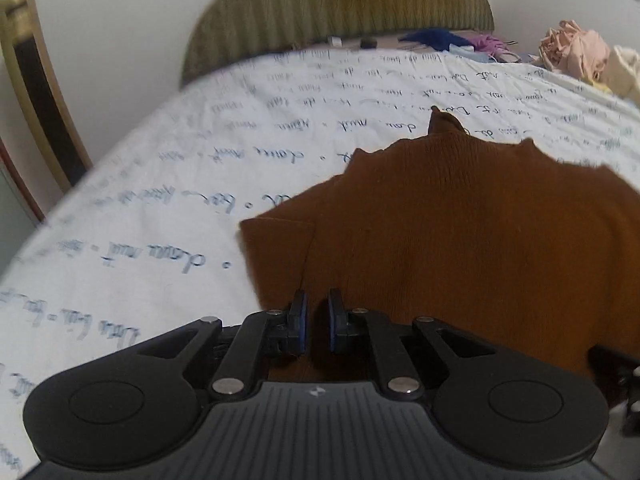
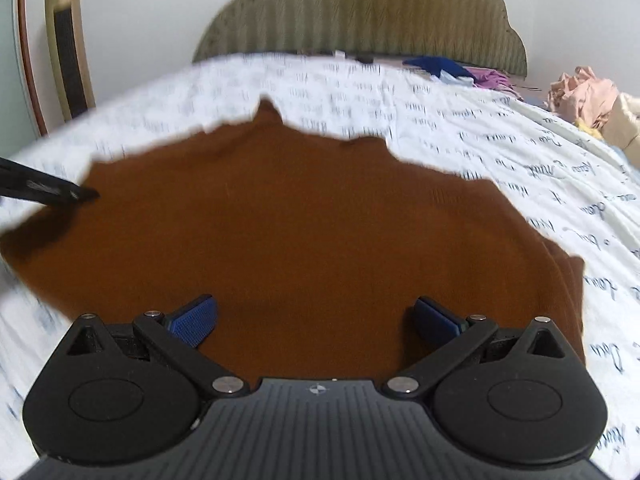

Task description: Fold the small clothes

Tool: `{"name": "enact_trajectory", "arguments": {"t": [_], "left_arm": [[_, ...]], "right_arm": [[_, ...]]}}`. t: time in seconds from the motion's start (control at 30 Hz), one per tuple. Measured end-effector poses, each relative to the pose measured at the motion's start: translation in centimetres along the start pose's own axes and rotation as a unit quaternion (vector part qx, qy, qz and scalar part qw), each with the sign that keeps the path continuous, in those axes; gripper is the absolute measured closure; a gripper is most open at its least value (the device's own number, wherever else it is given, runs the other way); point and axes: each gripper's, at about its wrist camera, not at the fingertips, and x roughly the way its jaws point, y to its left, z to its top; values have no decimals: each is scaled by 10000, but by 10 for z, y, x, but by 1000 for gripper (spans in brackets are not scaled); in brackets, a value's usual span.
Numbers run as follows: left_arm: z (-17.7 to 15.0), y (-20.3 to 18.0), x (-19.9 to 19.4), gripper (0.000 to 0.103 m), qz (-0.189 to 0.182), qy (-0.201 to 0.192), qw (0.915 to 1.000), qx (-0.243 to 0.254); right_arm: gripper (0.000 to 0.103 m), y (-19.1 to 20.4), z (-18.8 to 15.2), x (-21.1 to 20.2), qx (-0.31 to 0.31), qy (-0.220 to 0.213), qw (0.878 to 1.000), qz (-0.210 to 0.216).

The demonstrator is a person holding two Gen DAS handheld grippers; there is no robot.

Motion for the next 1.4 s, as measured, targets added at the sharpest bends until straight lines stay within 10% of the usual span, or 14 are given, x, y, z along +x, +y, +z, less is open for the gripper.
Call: {"name": "enact_trajectory", "arguments": {"t": [0.67, 1.4], "left_arm": [[-40, -50, -4, 93, 1256, -887, 9847, 823], [-34, -27, -14, 92, 868, -862, 9918, 364]], "right_arm": [[0, -3, -26, -8, 161, -529, 9985, -34], [0, 0, -26, -10, 143, -557, 9983, -64]]}}
